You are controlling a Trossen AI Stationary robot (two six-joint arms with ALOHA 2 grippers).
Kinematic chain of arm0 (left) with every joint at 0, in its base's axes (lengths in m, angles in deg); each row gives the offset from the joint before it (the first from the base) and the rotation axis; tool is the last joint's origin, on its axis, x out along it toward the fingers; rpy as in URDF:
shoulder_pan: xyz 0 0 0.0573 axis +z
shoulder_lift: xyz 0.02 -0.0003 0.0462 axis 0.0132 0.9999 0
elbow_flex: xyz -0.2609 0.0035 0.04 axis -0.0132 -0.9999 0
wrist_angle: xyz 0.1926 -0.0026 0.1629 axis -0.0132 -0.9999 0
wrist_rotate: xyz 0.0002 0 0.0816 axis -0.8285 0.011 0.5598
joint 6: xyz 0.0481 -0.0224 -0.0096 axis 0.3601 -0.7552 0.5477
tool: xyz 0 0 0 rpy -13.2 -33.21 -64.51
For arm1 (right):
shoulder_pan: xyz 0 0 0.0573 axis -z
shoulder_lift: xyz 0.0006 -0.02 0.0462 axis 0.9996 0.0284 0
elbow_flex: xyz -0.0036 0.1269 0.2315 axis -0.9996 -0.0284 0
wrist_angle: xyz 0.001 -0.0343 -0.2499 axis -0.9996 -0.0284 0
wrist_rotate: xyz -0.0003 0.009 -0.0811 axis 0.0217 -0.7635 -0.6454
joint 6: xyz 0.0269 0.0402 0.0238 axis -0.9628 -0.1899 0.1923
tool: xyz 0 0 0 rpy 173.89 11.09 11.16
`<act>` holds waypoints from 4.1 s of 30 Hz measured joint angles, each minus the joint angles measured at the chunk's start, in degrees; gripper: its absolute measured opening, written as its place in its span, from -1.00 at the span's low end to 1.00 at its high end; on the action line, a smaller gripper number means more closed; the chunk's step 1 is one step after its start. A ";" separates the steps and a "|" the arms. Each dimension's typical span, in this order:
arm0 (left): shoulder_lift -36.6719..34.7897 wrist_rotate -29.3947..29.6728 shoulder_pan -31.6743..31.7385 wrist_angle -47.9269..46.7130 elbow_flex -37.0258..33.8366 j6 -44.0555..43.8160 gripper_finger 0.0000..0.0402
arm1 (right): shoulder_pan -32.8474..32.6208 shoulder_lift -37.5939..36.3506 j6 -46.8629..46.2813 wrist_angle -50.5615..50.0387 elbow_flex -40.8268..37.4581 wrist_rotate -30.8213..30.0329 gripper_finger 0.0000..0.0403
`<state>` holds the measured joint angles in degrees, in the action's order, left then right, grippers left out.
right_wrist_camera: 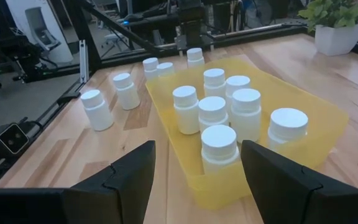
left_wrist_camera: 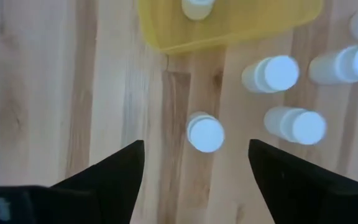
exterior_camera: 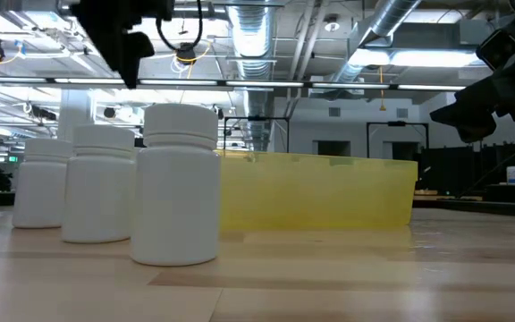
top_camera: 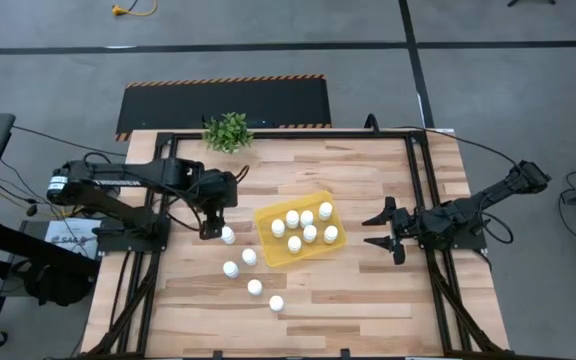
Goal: Pick and place pill bottles into a basket
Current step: Put the white pill bottle into the yellow bin
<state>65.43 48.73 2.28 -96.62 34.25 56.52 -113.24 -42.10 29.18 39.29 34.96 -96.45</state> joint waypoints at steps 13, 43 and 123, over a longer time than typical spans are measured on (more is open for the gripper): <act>0.04 -5.35 -3.32 13.66 -13.81 -0.13 0.39 | -0.01 0.00 0.00 -0.15 0.00 0.00 0.14; 2.73 -2.01 -3.48 17.23 -16.64 -0.50 0.65 | -0.02 0.00 0.00 -1.37 0.00 -0.01 0.14; 0.44 -2.69 0.07 16.66 -18.17 5.66 -0.16 | 0.00 -0.04 0.02 -1.33 0.02 0.00 0.14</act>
<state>65.87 46.05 2.34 -79.96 16.08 62.18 -113.24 -42.14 29.20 37.96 34.98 -96.45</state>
